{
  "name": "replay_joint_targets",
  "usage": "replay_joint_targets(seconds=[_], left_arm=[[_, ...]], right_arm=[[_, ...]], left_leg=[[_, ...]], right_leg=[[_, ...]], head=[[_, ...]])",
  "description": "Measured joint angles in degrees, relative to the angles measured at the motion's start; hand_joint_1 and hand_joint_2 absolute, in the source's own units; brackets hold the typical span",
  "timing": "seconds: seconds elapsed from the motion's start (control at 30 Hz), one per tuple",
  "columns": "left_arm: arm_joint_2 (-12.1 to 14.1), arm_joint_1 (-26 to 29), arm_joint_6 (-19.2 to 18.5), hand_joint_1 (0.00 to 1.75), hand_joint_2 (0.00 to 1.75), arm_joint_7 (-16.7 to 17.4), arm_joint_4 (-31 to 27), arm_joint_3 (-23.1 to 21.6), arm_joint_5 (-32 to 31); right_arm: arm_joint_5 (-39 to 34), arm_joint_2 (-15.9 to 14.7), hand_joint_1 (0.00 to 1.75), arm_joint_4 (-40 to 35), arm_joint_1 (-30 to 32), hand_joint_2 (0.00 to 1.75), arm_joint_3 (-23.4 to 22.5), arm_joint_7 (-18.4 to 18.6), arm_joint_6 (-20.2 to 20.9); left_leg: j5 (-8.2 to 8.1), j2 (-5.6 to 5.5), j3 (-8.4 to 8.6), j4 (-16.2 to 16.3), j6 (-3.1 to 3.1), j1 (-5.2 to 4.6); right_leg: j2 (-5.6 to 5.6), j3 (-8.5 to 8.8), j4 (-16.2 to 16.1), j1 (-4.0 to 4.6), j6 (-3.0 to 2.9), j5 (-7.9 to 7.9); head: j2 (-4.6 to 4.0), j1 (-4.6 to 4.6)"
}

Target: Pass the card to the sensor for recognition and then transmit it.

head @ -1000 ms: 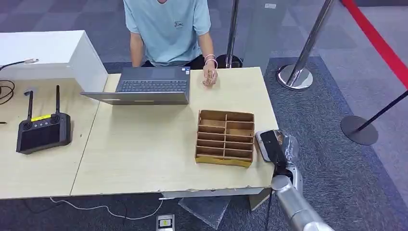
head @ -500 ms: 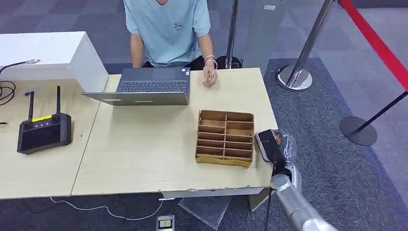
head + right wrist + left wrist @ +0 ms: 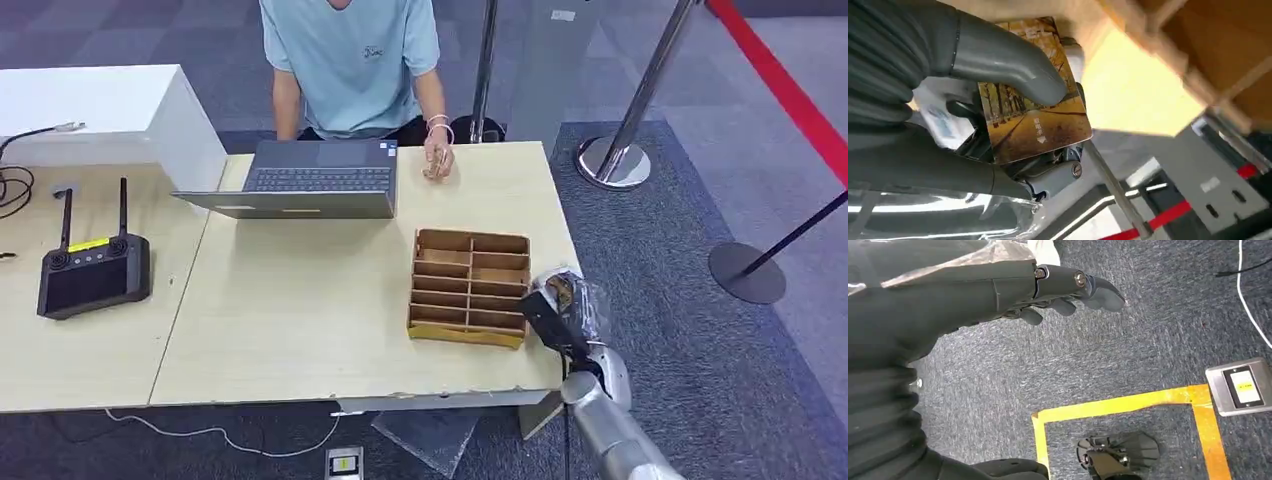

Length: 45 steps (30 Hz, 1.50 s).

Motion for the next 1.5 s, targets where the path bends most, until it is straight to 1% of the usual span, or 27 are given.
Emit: replay_joint_targets(seconds=[0.07, 0.1, 0.13, 0.2, 0.3, 0.37, 0.47, 0.63, 0.73, 0.87, 1.0, 1.13, 1.2, 1.27, 1.5], left_arm=[[0.02, -0.03, 0.0, 0.0, 1.75, 0.0, 0.0, -0.04, -0.15], [0.0, -0.12, 0.02, 0.0, 1.75, 0.0, 0.0, -0.09, -0.15], [0.02, -0.22, 0.0, 0.0, 1.75, 0.0, 0.0, -0.11, -0.17], [0.02, -0.23, 0.0, 0.0, 1.75, 0.0, 0.0, -0.2, -0.17], [0.07, -0.31, 0.0, 0.0, 1.75, 0.0, 0.02, -0.33, -0.17], [0.07, -0.23, 0.0, 0.0, 1.75, 0.0, 0.02, -0.39, -0.15], [0.09, -0.28, 0.0, 0.0, 1.75, 0.0, 0.0, -0.42, -0.15], [0.09, -0.27, 0.0, 0.0, 1.75, -0.18, 0.02, -0.44, -0.09], [0.09, -0.26, 0.02, 0.0, 1.75, -0.44, 0.0, -0.44, 0.24], [0.09, -0.24, 0.02, 0.0, 1.75, -0.7, 0.02, -0.44, 0.57], [0.09, -0.2, 0.02, 0.0, 1.75, -0.7, 0.02, -0.44, 0.7], [0.09, -0.37, 0.02, 0.0, 1.75, -0.68, 0.02, -0.44, 0.68], [0.09, -0.68, 0.0, 0.0, 1.75, -0.52, 0.02, -0.44, 0.42], [0.09, -1.06, 0.0, 0.0, 1.75, -0.42, 0.02, -0.46, 0.22], [0.09, -1.24, -0.02, 0.0, 1.75, -0.42, 0.0, -0.48, 0.02]], right_arm=[[-1.43, 0.94, 1.75, -1.95, 0.18, 1.75, -3.47, -2.37, -0.04], [-2.1, 1.33, 1.75, -2.88, 0.27, 1.75, -4.91, -2.6, -0.07], [-2.84, 1.53, 1.75, -4.12, 0.56, 1.75, -5.83, -2.29, -0.07], [-4.3, 1.88, 1.75, -7.55, 1.58, 1.75, -7.03, -0.24, -0.07], [-4.79, 2.27, 1.75, -12.75, 3.12, 1.75, -7.49, 3.11, -0.07], [-4.83, 2.36, 1.75, -17.59, 4.15, 1.75, -7.49, 4.85, -0.07], [-4.83, 2.43, 1.75, -22.27, 5.1, 1.75, -7.51, 5.65, -0.04], [-4.81, 2.64, 1.75, -28.54, 6.34, 1.75, -7.49, 5.84, 0.02], [-5.09, 2.64, 1.75, -32.58, 7.09, 1.75, -7.05, 7.5, 0.09], [-5.2, 2.58, 1.75, -37.91, 7.81, 1.75, -5.32, 9.4, 0.22], [-1.88, 2.29, 1.75, -43.55, 8.0, 1.75, -2.63, 12.35, 0.26], [0.88, 1.33, 1.75, -47.65, 6.67, 1.75, 2.22, 15.46, 0.42], [1.83, 0.92, 1.75, -48.56, 4.95, 1.75, 5.28, 17.31, 0.44], [2.21, 0.39, 1.75, -49.19, 3.35, 1.75, 8.51, 18.17, 0.46], [1.68, -0.9, 1.75, -50.25, 1.07, 1.75, 15.05, 18.98, 0.48]], left_leg=[[0.0, 0.02, -0.06, 0.0, 0.0, 0.0], [-0.01, 0.02, -0.05, 0.0, 0.0, 0.0], [-0.01, 0.04, -0.06, 0.0, 0.0, 0.0], [-0.01, 0.03, -0.09, 0.0, 0.0, 0.0], [-0.02, 0.03, -0.12, -0.01, -0.01, 0.01], [-0.03, 0.03, -0.14, -0.02, -0.02, 0.01], [-0.03, 0.06, -0.15, -0.02, -0.02, 0.02], [-0.03, 0.06, -0.17, -0.02, -0.02, 0.02], [-0.03, 0.06, -0.18, -0.02, -0.02, 0.02], [-0.03, 0.05, -0.2, -0.02, -0.02, 0.02], [-0.03, 0.06, -0.2, -0.02, -0.02, 0.02], [-0.03, 0.06, -0.22, -0.03, -0.02, 0.02], [-0.03, 0.06, -0.21, -0.03, -0.02, 0.03], [-0.02, 0.05, -0.2, -0.03, -0.02, 0.04], [-0.03, 0.05, -0.29, -0.03, -0.03, 0.04]], right_leg=[[0.02, -0.09, 0.0, 0.0, 0.0, 0.0], [0.03, -0.1, 0.0, 0.0, 0.0, 0.0], [0.02, -0.11, 0.0, 0.0, 0.0, 0.0], [0.02, -0.13, 0.0, 0.0, 0.01, -0.01], [0.02, -0.17, 0.0, 0.01, 0.01, -0.02], [0.02, -0.19, 0.0, 0.02, -0.01, -0.04], [0.02, -0.2, 0.0, 0.03, -0.01, -0.05], [0.02, -0.21, 0.0, 0.03, -0.01, -0.05], [0.02, -0.2, 0.0, 0.03, -0.01, -0.05], [0.02, -0.23, 0.0, 0.02, -0.01, -0.05], [0.02, -0.22, 0.01, 0.03, -0.01, -0.05], [0.02, -0.21, 0.02, 0.03, -0.01, -0.05], [0.02, -0.23, 0.03, 0.04, -0.01, -0.05], [0.02, -0.22, 0.03, 0.04, -0.01, -0.05], [0.02, -0.26, 0.03, 0.04, -0.01, -0.05]], head=[[0.0, -0.02], [0.0, -0.02], [0.0, 0.0], [0.0, 0.0], [0.0, 0.0], [0.0, -0.02], [0.0, 0.0], [0.0, -0.02], [0.0, 0.0], [0.0, 0.0], [0.0, -0.02], [0.0, -0.02], [0.0, 0.0], [0.0, 0.0], [0.0, -0.02]])
